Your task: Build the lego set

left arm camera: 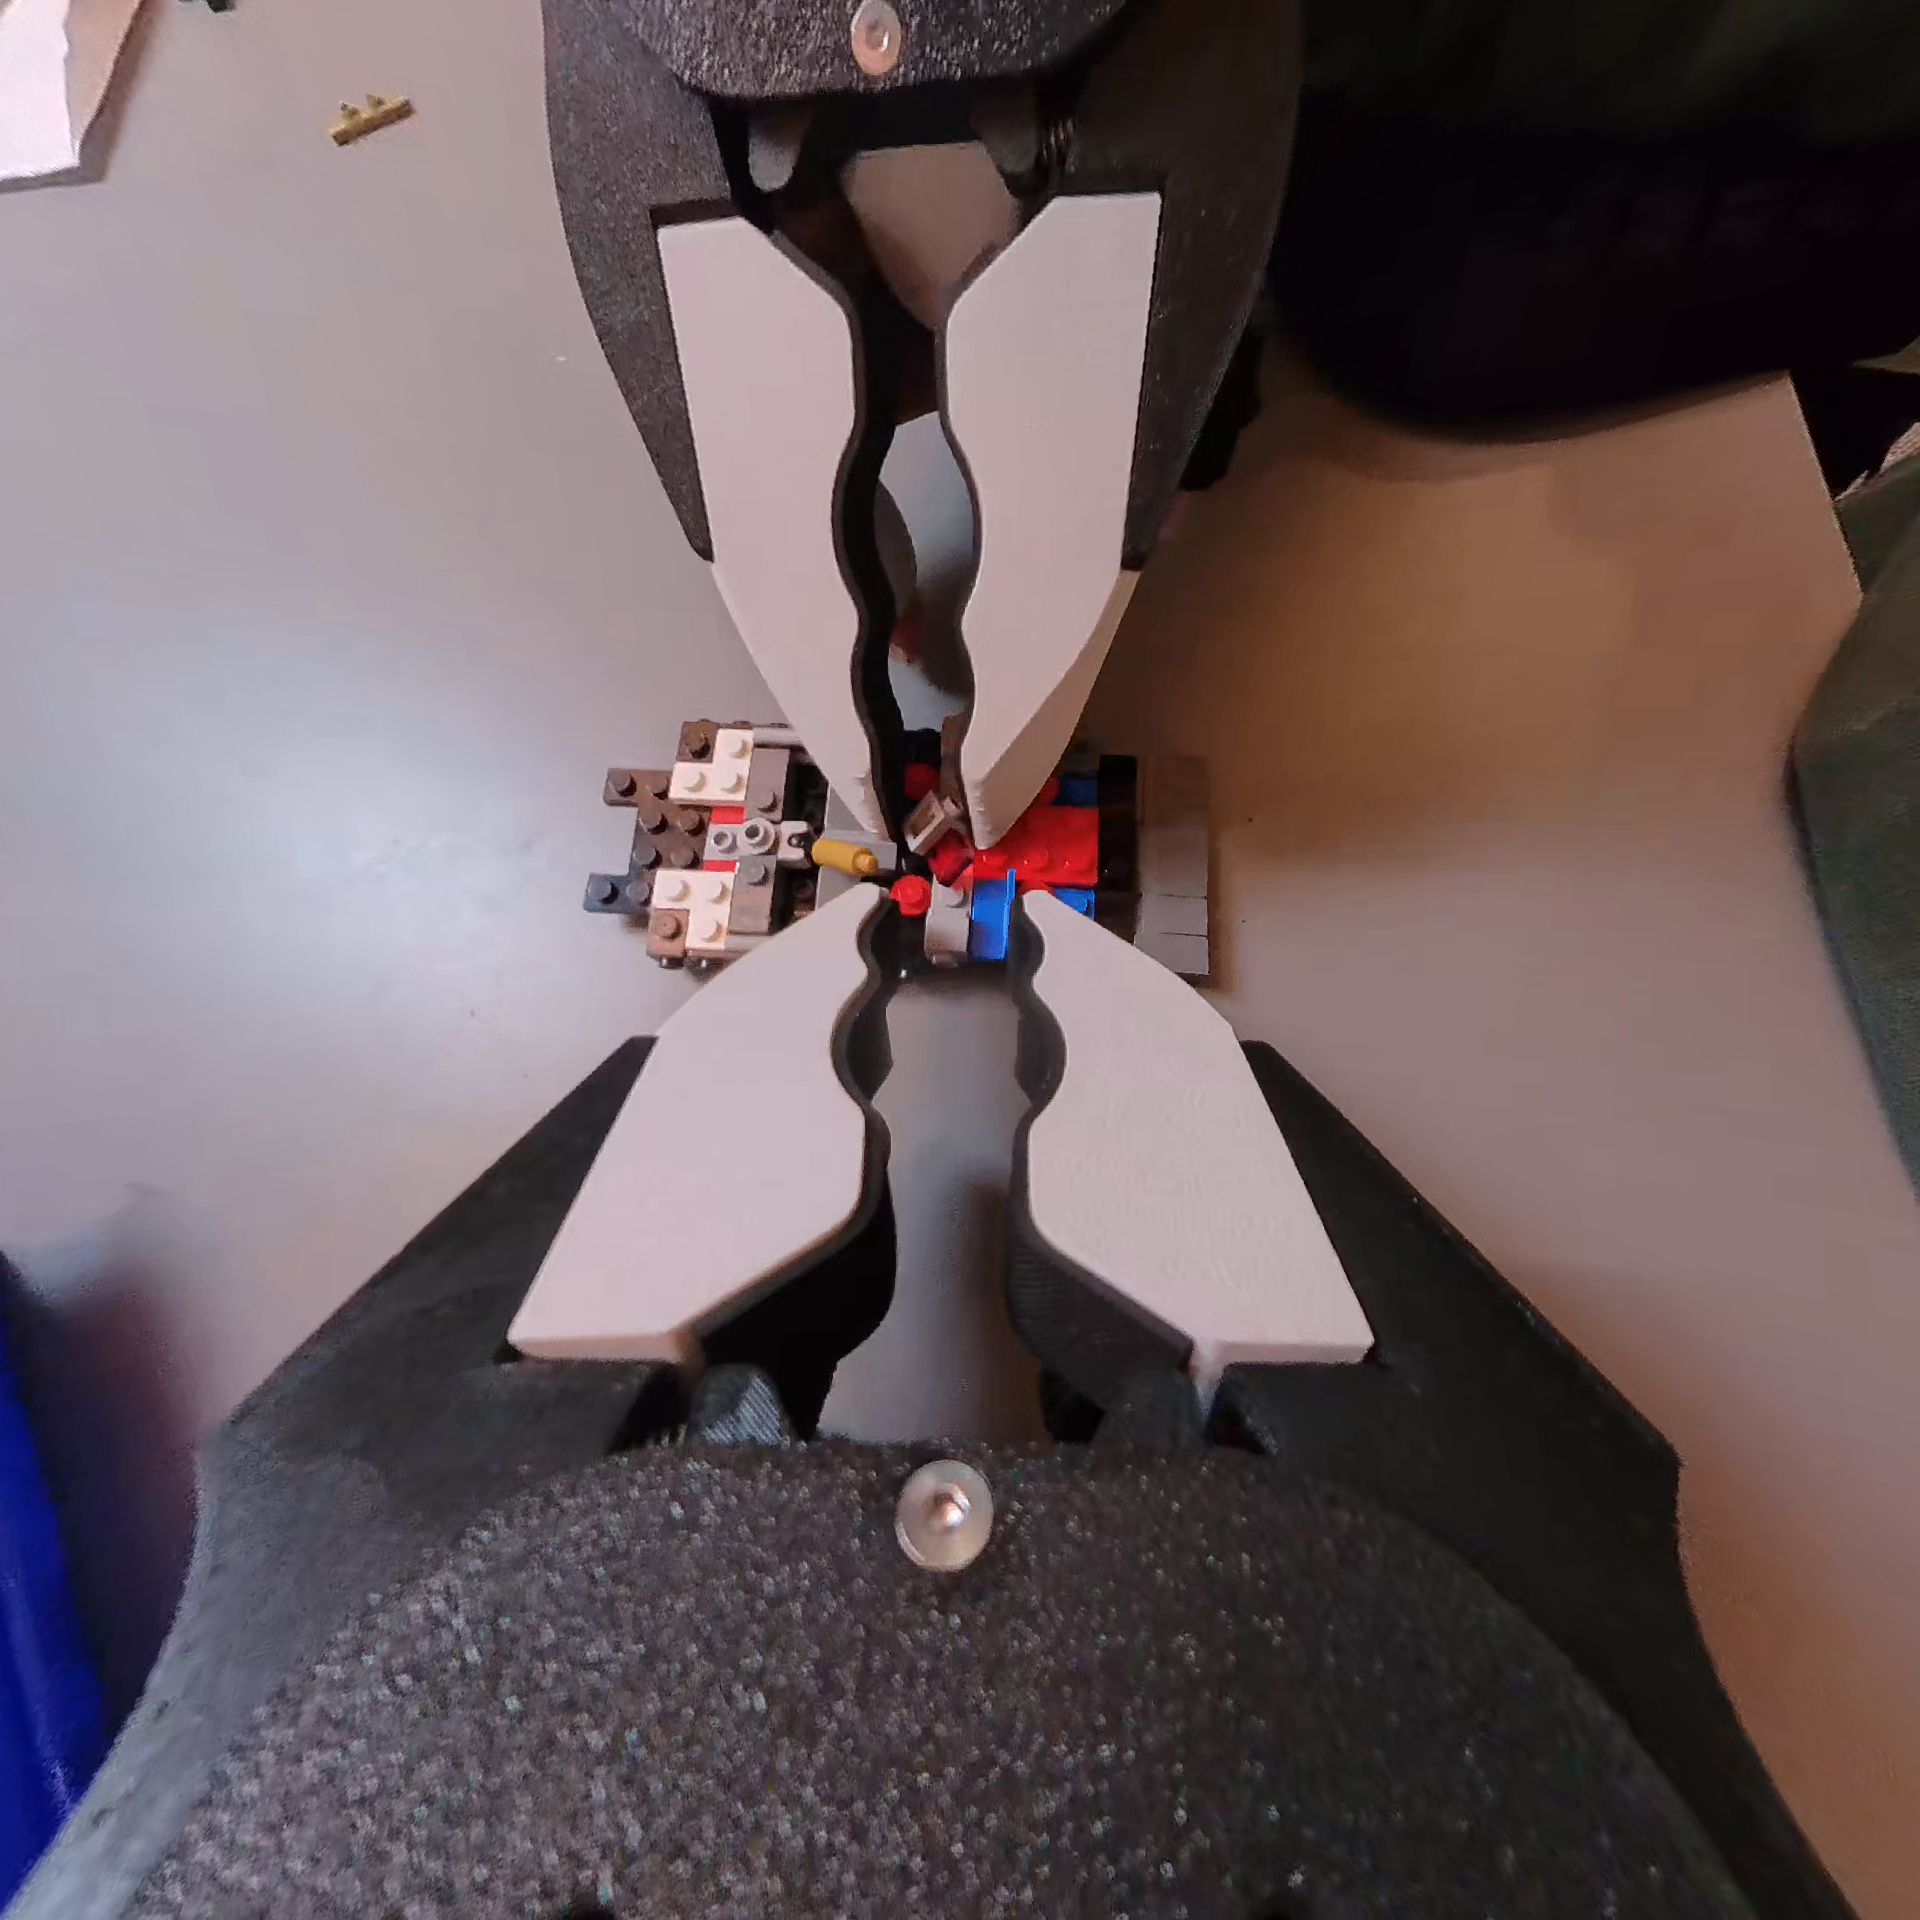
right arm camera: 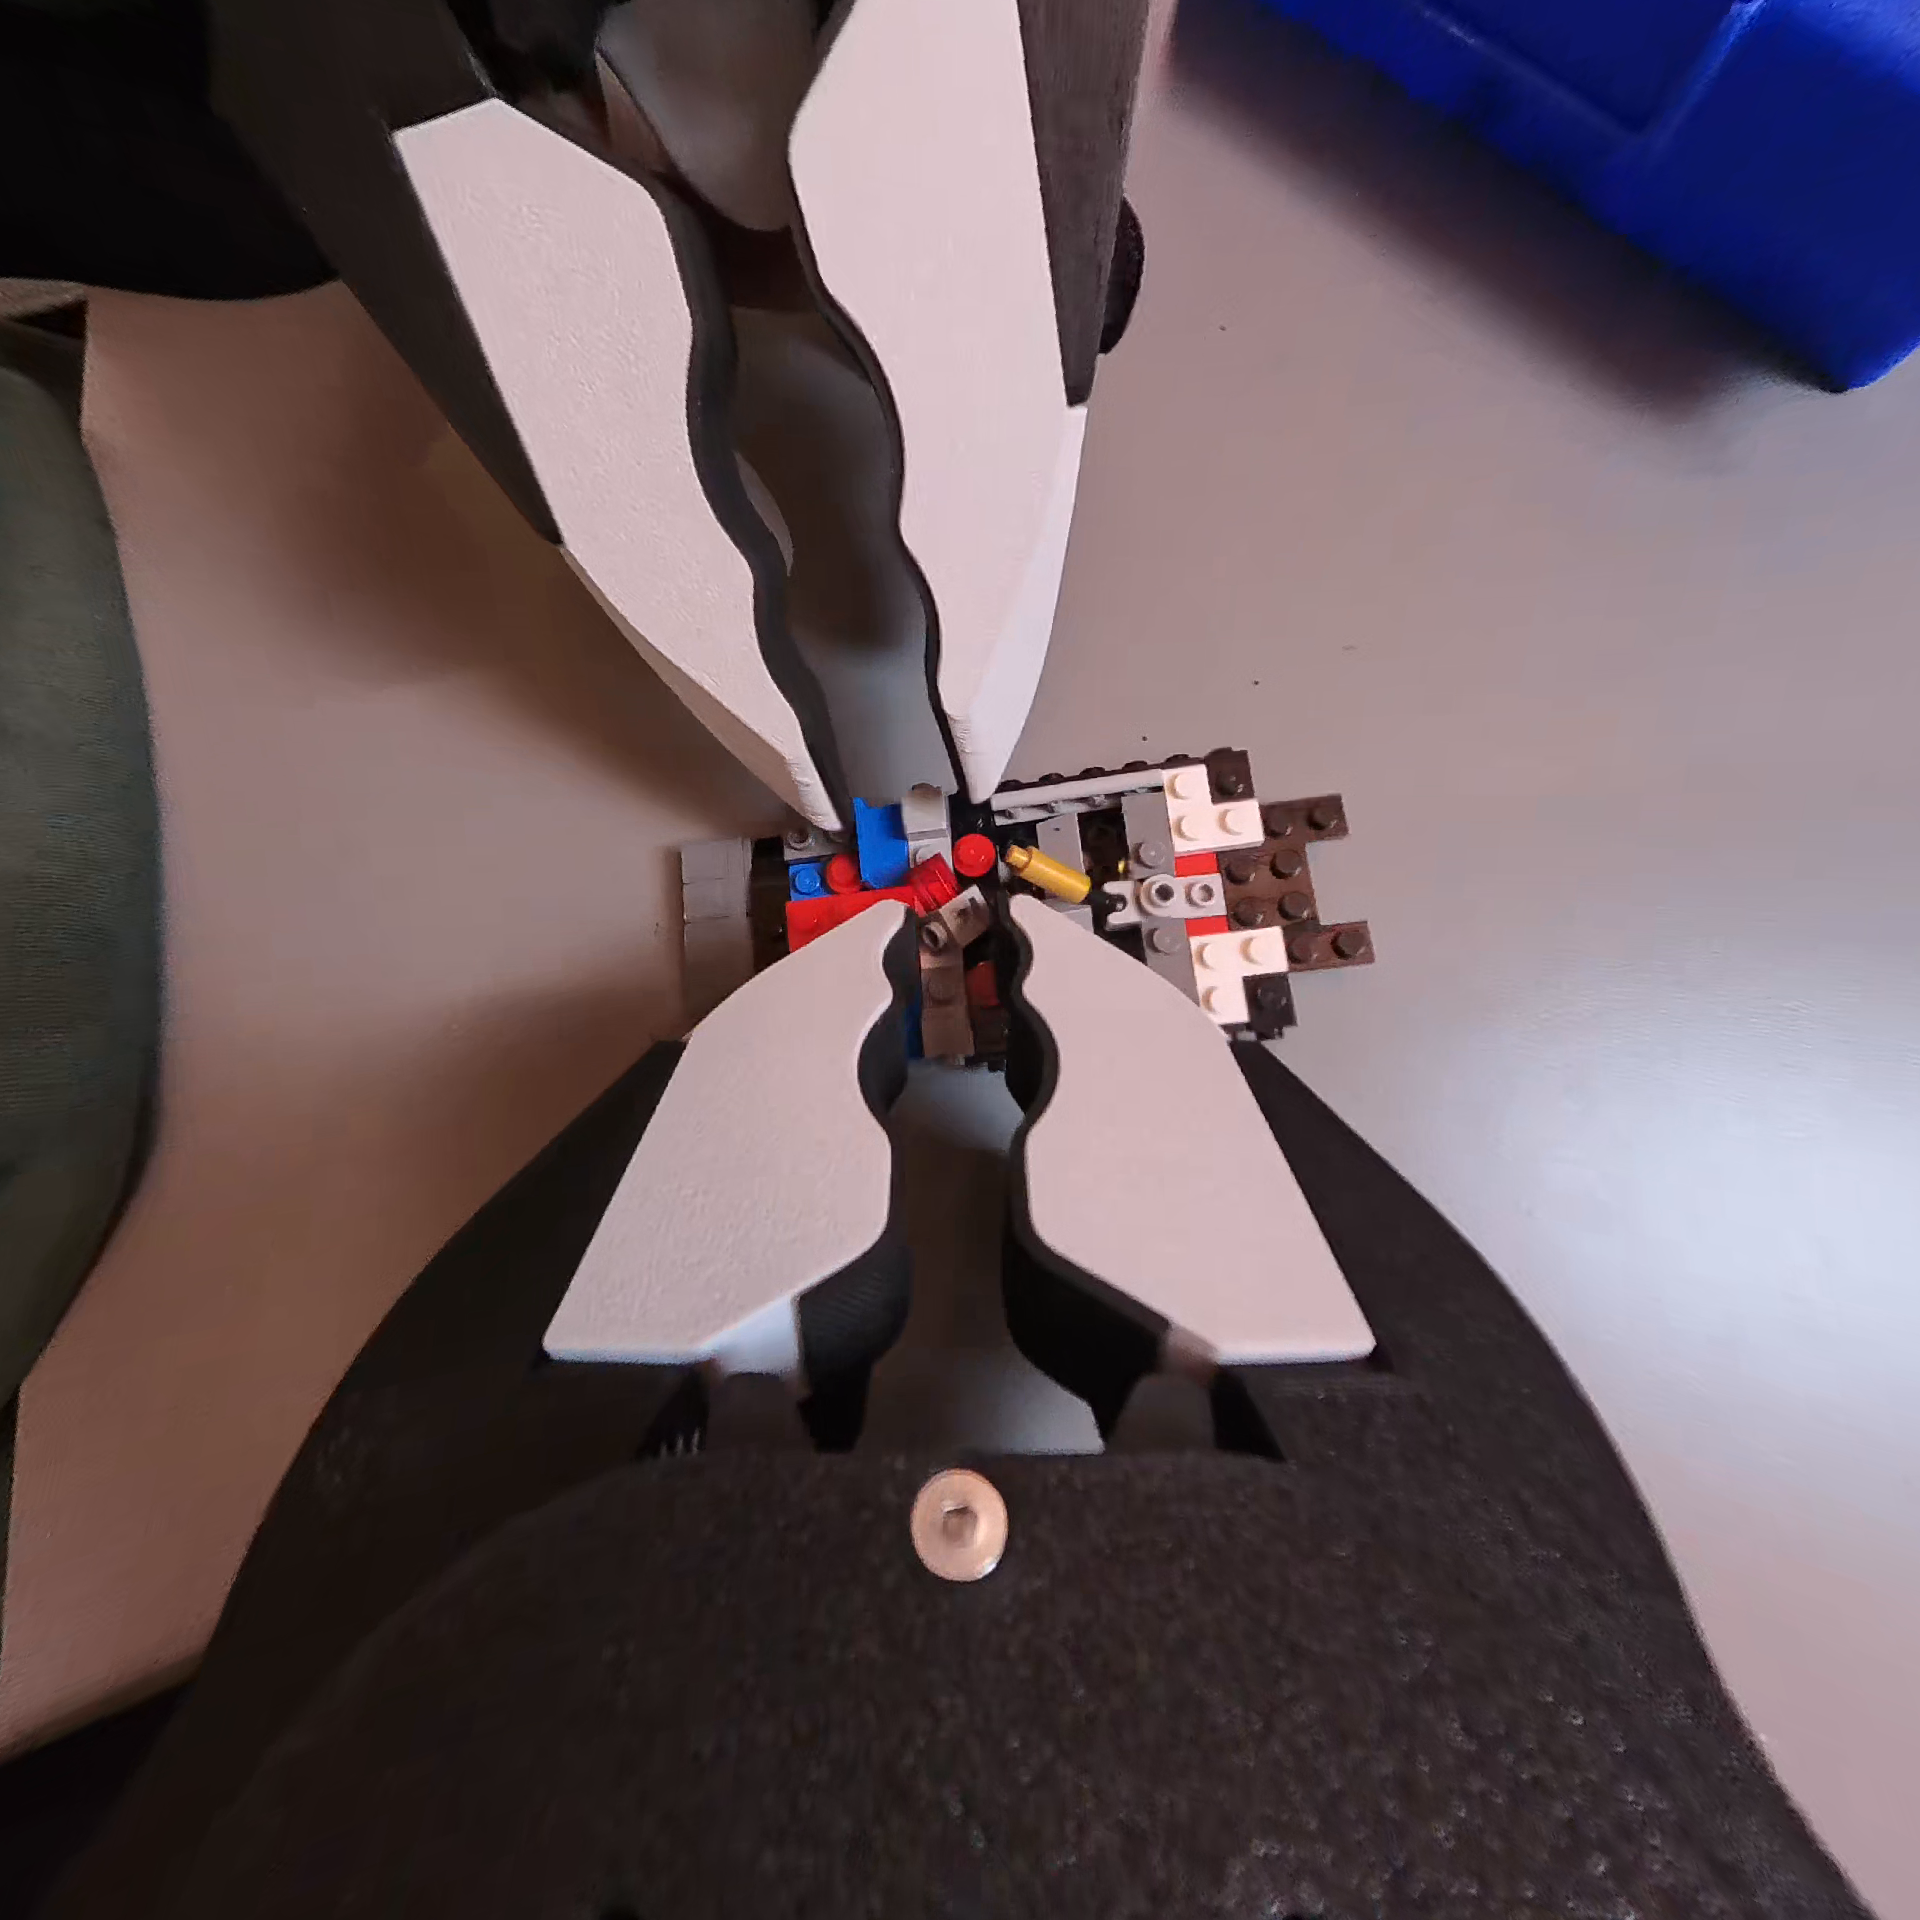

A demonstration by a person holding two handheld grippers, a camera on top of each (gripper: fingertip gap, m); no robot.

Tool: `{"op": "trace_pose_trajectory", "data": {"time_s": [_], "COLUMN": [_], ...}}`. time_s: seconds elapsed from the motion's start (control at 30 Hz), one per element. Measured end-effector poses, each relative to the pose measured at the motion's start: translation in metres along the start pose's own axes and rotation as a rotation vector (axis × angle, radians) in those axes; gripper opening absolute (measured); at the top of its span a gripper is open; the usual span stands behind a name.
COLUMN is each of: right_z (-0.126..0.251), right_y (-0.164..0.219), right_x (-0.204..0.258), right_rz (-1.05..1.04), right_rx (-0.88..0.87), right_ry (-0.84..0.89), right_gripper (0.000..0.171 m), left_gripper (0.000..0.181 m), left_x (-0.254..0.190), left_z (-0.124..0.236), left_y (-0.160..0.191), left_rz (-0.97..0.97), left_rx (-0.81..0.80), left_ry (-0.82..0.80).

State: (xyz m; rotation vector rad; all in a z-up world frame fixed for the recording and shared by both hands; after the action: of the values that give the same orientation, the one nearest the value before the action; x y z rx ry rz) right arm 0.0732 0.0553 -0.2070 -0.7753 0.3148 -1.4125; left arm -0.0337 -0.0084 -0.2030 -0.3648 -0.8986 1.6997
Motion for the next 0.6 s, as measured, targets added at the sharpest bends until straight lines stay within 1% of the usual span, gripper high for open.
{"op": "trace_pose_trajectory", "data": {"time_s": [0.1, 0.27, 0.37, 0.43, 0.6], "right_z": [0.004, 0.012, 0.012, 0.012, 0.019], "right_y": [-0.003, -0.009, -0.011, -0.012, -0.015], "right_x": [0.000, 0.000, 0.000, 0.000, -0.003], "right_rz": [-0.007, -0.093, -0.130, -0.147, -0.200], "right_rx": [-0.042, -0.149, -0.176, -0.189, -0.250], "right_ry": [-0.018, -0.151, -0.223, -0.243, -0.289], "right_gripper": [0.013, 0.013, 0.013, 0.013, 0.013], "left_gripper": [0.019, 0.022, 0.015, 0.002, 0.000], "left_x": [-0.002, -0.008, -0.013, -0.016, -0.016], "left_z": [0.003, 0.014, 0.015, 0.016, 0.020], "left_y": [-0.008, -0.023, -0.026, -0.027, -0.030], "left_rz": [-0.052, -0.288, -0.399, -0.440, -0.481], "left_rx": [-0.038, -0.111, -0.097, -0.101, -0.107], "left_ry": [-0.052, -0.202, -0.265, -0.274, -0.310]}}
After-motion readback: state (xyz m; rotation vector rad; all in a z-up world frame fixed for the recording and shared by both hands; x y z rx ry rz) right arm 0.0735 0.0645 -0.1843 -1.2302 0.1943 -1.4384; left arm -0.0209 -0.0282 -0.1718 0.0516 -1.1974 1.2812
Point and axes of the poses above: each gripper's, where its closed fingertips meet, z back along the fingers, y out of its underside, x = y × z across the jaws, the point moved 8 cm from there along z, back along the fingers, and after that the axes turned 12 degrees about -z, right-handed, at the moved point
